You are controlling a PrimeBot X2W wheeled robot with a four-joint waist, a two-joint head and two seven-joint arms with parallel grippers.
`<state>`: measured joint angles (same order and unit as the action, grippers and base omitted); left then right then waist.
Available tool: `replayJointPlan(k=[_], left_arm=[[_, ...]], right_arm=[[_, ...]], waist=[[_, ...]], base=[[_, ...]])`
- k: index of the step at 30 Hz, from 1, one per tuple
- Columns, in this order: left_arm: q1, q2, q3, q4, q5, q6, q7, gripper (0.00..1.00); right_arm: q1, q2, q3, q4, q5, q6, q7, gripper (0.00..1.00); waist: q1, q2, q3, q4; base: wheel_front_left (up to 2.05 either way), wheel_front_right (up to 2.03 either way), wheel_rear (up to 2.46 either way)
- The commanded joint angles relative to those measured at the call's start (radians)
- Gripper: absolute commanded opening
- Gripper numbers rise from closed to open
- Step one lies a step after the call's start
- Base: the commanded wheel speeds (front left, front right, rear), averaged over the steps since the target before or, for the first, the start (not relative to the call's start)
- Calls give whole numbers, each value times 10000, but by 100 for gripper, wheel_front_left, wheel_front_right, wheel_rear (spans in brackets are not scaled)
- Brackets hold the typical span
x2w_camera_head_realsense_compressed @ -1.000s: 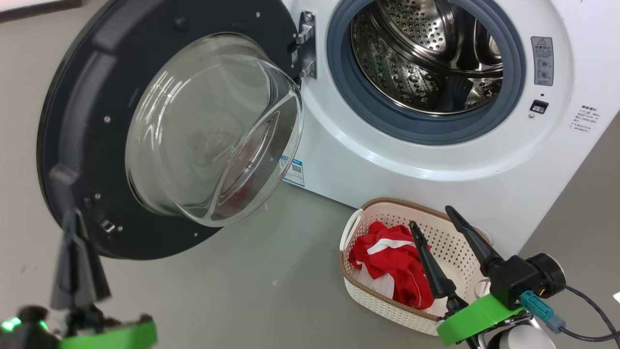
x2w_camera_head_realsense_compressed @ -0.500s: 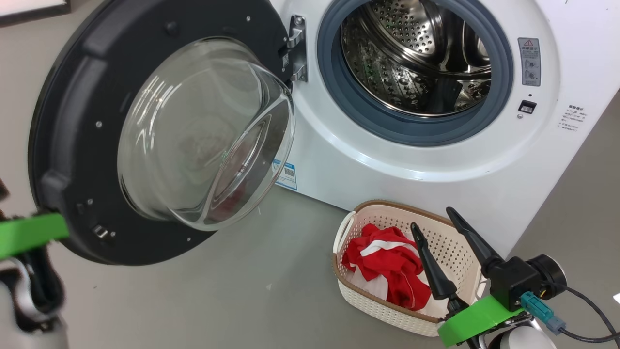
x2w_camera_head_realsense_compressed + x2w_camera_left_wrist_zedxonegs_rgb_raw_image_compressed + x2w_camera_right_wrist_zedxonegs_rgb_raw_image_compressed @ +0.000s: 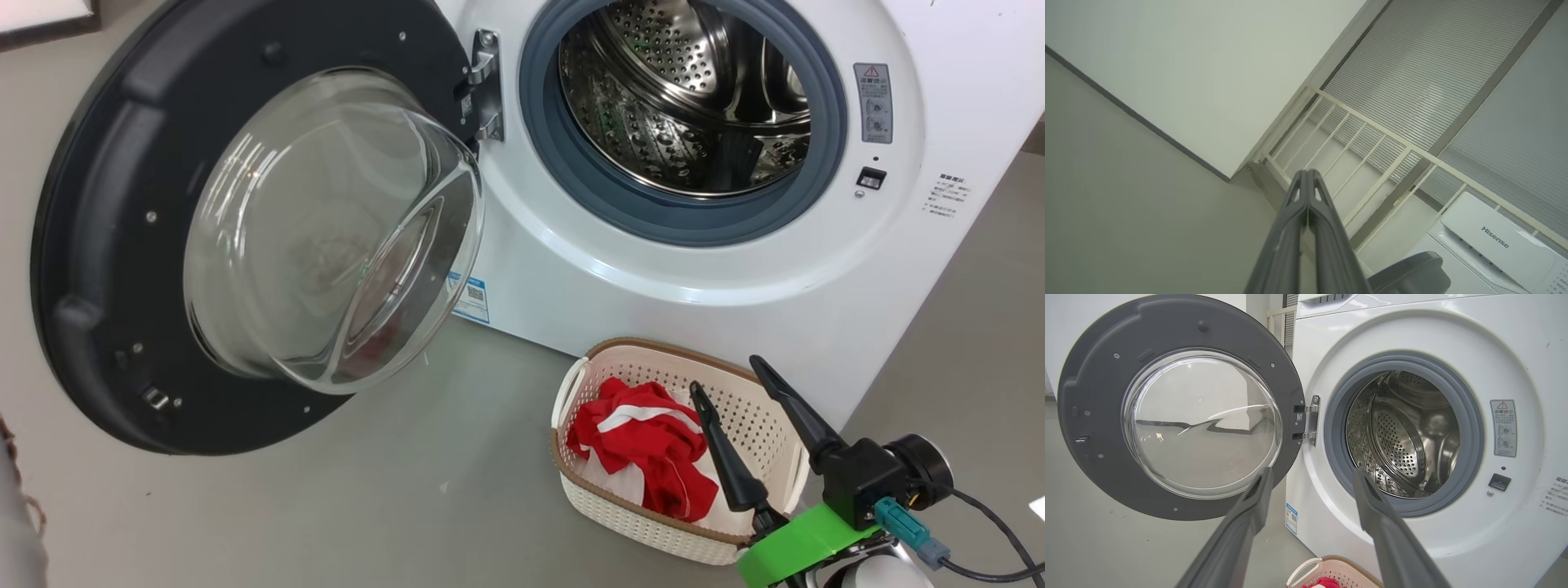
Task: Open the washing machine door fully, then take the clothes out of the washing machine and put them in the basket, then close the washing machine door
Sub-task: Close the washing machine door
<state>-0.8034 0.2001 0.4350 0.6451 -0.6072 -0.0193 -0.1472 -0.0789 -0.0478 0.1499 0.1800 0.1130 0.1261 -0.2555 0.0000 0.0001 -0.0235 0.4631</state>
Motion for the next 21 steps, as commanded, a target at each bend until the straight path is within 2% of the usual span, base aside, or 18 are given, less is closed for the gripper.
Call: replayJointPlan(k=[1, 4, 9, 15, 21], left_arm=[[-591, 541, 496, 390, -529, -75, 345, 0], [-1140, 567, 1085, 1513, -1479, 1, 1178, 0], [-1578, 863, 1396, 2881, -2262, 205, 2951, 0], [-1683, 1110, 1282, 3477, -2494, 109, 4260, 0], [-1791, 1143, 1595, 3854, -3116, 81, 5336, 0]], right_arm=[[-61, -24, 236, -261, -106, 46, -63, 100], [-21, -24, 246, -227, -110, 46, -63, 100], [32, -24, 353, -199, -105, 46, -63, 100], [65, -24, 358, -216, -124, 46, -63, 100], [130, -24, 336, -240, -136, 46, -63, 100]], waist=[[0, -1, 0, -53], [0, -1, -44, -103], [0, -1, -119, -258], [0, -1, -110, -349], [0, -1, -77, -338]], base=[[0, 0, 0], [0, 0, 0], [0, 0, 0], [0, 0, 0], [0, 0, 0]])
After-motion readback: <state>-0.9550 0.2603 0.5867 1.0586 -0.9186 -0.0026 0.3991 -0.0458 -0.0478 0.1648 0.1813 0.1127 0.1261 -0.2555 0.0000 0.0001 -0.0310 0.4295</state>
